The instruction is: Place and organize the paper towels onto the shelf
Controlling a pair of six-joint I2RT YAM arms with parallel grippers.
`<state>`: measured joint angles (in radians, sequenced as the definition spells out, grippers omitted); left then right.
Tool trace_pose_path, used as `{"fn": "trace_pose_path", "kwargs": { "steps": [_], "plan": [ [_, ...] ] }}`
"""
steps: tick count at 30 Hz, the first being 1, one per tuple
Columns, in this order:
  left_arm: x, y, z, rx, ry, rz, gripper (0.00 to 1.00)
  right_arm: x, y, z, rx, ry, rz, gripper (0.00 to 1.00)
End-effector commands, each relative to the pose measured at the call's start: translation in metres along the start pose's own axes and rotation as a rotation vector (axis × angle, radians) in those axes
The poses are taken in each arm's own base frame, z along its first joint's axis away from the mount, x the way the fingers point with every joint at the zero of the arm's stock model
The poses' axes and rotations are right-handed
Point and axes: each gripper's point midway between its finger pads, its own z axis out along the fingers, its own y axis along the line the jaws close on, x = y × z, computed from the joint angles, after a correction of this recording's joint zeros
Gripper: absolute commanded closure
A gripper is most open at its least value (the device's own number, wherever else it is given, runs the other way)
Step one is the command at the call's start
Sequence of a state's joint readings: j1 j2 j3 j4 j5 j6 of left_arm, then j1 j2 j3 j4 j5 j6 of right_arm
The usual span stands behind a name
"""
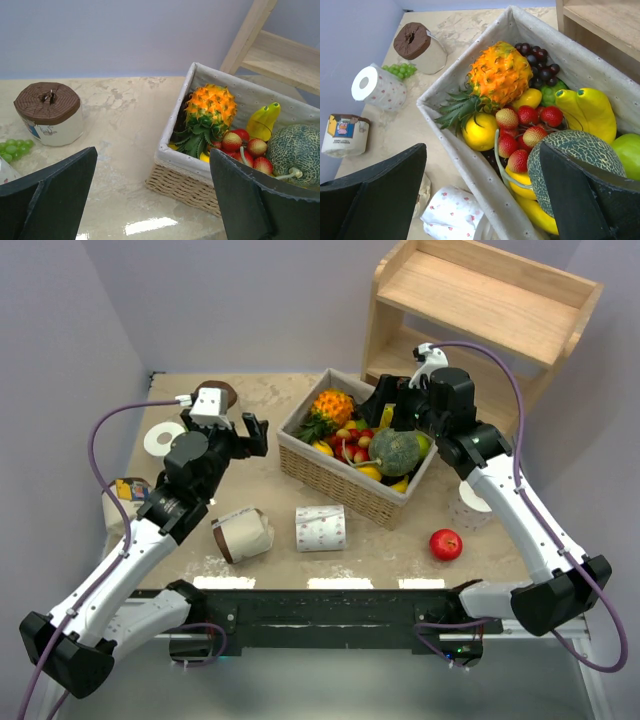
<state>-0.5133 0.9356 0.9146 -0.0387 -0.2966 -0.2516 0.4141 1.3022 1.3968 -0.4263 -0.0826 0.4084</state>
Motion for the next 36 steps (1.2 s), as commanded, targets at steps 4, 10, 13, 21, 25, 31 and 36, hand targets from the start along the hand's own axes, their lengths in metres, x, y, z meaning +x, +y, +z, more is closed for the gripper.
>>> {"fn": "trace_pose_path", "kwargs": {
  "steps": [4,10,13,21,25,31,36],
  "plan": [
    [-0.014,0.011,-0.005,-0.087,-0.032,-0.074,0.0,-0.018,0.024,-0.019,-0.097,-0.049,0.013,0.01],
    [0.014,0.047,-0.021,-0.328,0.131,-0.132,0.0,-0.001,0.062,-0.031,-0.334,-0.016,0.027,0.02],
    [0.029,0.065,-0.041,-0.437,0.191,-0.166,0.01,0.012,0.084,-0.03,-0.376,0.012,0.015,0.04],
    [0.088,0.085,-0.095,-0.575,0.419,-0.232,0.05,0.065,0.145,-0.02,-0.511,0.121,-0.005,0.08],
    [0.13,0.083,-0.113,-0.59,0.543,-0.286,0.09,0.097,0.172,-0.012,-0.554,0.18,0.001,0.1],
    [0.16,0.085,-0.122,-0.607,0.577,-0.341,0.17,0.142,0.197,0.007,-0.577,0.263,0.008,0.12],
    [0.178,0.083,-0.121,-0.598,0.607,-0.356,0.24,0.175,0.214,0.013,-0.604,0.338,-0.027,0.13]
  ]
}}
